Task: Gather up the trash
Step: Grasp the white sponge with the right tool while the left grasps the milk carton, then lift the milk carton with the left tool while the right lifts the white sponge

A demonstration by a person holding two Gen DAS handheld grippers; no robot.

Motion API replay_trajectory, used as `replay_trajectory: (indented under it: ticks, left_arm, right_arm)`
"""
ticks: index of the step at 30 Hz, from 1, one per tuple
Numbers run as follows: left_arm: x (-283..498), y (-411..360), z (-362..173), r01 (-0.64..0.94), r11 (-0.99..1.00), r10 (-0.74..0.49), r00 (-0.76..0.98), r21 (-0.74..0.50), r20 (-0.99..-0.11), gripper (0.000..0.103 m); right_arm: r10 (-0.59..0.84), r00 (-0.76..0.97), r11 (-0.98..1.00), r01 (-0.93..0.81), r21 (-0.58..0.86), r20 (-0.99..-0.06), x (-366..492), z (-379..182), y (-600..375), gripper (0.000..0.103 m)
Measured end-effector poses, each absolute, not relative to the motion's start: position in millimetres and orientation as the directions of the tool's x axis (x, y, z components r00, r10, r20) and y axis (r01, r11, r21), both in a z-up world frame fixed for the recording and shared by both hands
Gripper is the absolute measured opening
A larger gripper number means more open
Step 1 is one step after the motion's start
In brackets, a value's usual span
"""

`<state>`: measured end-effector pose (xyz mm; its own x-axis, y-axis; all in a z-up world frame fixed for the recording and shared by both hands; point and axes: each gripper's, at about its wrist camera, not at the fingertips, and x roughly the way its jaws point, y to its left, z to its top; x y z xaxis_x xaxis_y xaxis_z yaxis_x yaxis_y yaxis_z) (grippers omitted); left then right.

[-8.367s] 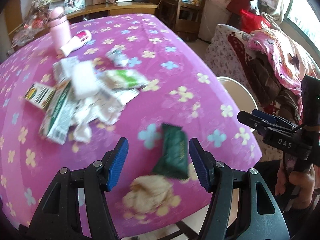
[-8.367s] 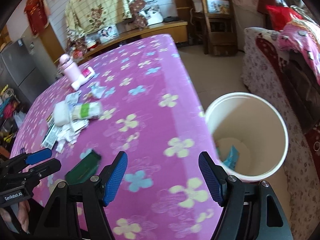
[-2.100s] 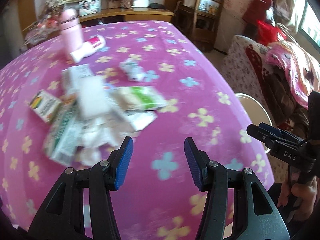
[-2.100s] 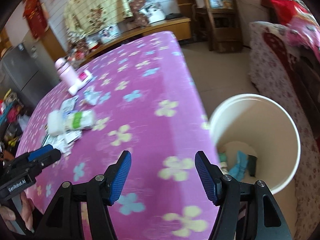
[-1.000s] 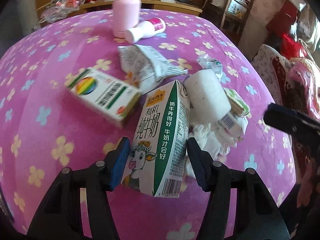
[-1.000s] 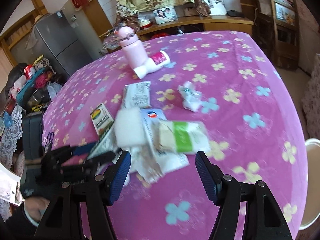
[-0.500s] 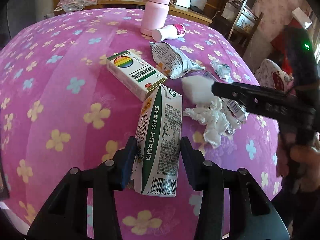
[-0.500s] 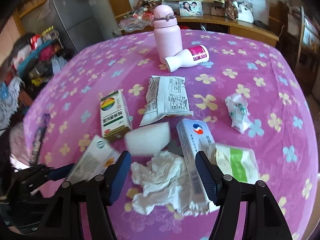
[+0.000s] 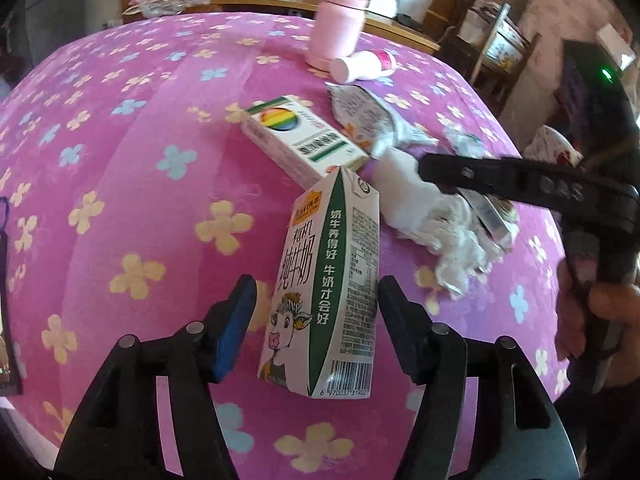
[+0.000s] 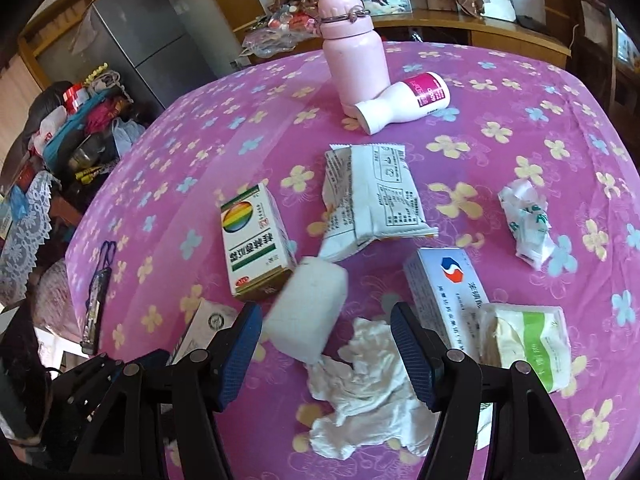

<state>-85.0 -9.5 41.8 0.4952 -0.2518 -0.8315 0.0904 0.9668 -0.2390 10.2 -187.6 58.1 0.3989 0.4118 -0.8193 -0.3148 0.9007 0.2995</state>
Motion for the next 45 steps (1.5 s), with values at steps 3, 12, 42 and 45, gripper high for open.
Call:
replay_trajectory:
  ticks: [3, 12, 42, 45]
  left_arm:
    - [-81, -8, 36, 0.077, 0.972, -0.232, 0.473, -0.222, -0.850, 0.062]
    - [-76, 10, 24, 0.016, 0.969, -0.225, 0.459, -0.245, -0.860, 0.061]
    - [-114, -143, 83, 0.284, 0.924, -0.372, 0.501, -0.257, -0.782, 0.049]
    - [-117, -167, 86, 0.325, 0.912, -0.387, 0.491, -0.248, -0.780, 0.049]
  right_arm:
    - [0.406, 0.400, 0.902, -0.319, 0.290, -0.822, 10, 58, -183, 0.065]
    - [0.388, 0.355, 0.903, -0.332, 0.273, -0.851, 22, 39, -159, 0.040]
    - [0.345, 0.565, 0.938, -0.175, 0.300, -0.749, -98, 99, -359, 0.030]
    - [0.308, 0.583, 0.948, -0.127, 0.290, -0.752, -109, 99, -388, 0.030]
